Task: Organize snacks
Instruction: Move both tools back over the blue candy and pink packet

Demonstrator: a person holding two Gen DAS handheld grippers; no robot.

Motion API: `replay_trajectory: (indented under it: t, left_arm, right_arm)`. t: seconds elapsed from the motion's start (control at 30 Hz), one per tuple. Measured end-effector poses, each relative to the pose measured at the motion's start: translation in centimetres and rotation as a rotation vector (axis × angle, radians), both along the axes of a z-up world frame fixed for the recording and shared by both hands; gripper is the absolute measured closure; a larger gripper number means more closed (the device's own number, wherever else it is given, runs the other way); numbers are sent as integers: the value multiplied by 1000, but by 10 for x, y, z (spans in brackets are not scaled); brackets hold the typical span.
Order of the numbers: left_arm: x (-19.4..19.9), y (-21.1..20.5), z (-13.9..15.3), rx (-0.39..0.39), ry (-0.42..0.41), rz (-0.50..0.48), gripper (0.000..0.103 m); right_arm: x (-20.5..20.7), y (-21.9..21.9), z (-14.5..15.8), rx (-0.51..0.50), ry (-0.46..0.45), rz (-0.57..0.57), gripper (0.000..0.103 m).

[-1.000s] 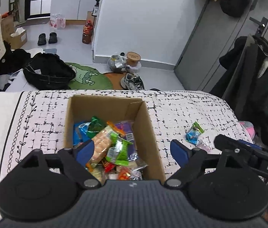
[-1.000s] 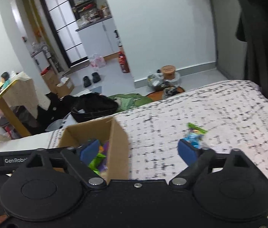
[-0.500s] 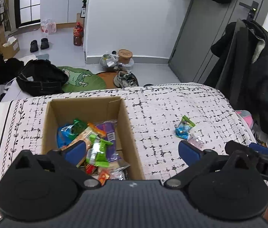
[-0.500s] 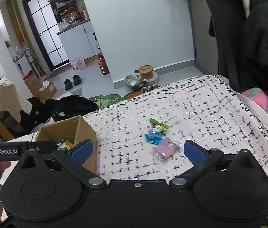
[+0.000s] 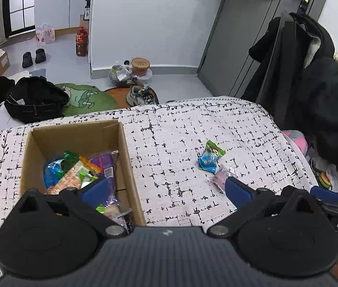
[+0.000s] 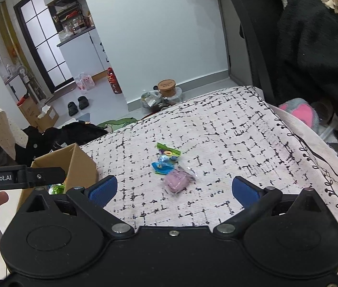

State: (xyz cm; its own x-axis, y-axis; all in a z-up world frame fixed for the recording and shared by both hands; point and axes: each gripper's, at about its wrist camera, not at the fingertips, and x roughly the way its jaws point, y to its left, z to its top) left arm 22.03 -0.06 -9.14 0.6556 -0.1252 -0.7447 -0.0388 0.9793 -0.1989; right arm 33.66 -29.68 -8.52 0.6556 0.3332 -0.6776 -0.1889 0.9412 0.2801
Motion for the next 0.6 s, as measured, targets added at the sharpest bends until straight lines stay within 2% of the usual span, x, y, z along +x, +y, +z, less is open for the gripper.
replay_trajectory:
  t: [0.2,0.33,0.5,0.6]
  left_arm:
    - [5,-12,-3,11,-20,-40,1]
    - [11,-19,-7,-6,-27,-74,3]
    - [23,-27,-16,-14,-28,-97,14]
    - [33,-30,-23,-17,-13,-102,21]
  right_arm:
    - [5,-8,-10,0,10,-21,1]
    - [12,-5,-18,22,49,-12,12]
    - [21,4,-28,14,64,2,14]
    - [28,6,-35,23,85,0,19]
